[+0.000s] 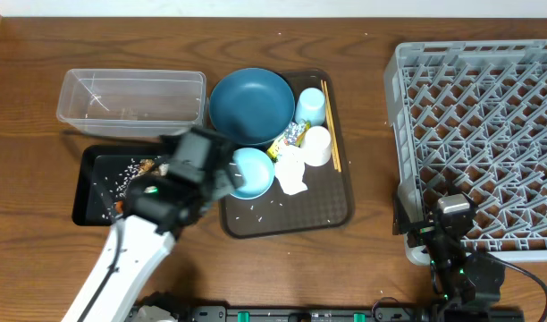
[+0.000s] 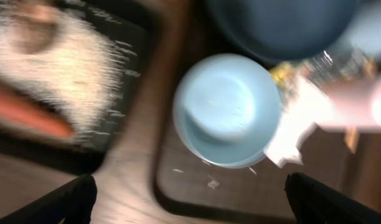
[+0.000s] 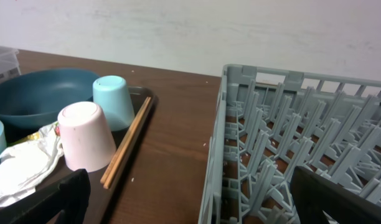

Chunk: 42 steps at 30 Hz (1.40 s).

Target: Sort waste into correct bins and load items into the dishwasher rack

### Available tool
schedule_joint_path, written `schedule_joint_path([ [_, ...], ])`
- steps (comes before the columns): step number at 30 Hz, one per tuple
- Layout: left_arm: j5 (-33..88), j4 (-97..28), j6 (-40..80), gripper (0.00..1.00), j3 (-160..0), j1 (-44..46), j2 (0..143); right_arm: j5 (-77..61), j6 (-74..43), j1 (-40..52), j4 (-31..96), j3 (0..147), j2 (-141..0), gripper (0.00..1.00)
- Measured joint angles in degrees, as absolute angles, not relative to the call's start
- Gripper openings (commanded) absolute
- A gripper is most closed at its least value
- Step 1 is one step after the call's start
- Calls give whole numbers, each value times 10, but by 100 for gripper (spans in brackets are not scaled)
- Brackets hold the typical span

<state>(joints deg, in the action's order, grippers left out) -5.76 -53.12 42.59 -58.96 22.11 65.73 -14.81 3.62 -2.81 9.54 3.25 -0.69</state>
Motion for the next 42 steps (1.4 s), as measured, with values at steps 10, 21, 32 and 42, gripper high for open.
schedule_joint_path([
  [10,-71,-588,421,98,-590,-20,618,-148,36,-28,96,32,-7,99],
  [21,-75,-592,421,98,-590,-82,626,-148,36,-28,96,32,-7,99],
  [32,-75,-592,421,98,-590,-82,626,-148,36,-28,96,32,-7,99],
  [42,-75,-592,421,98,-590,-82,626,-145,36,-28,96,32,-7,99],
])
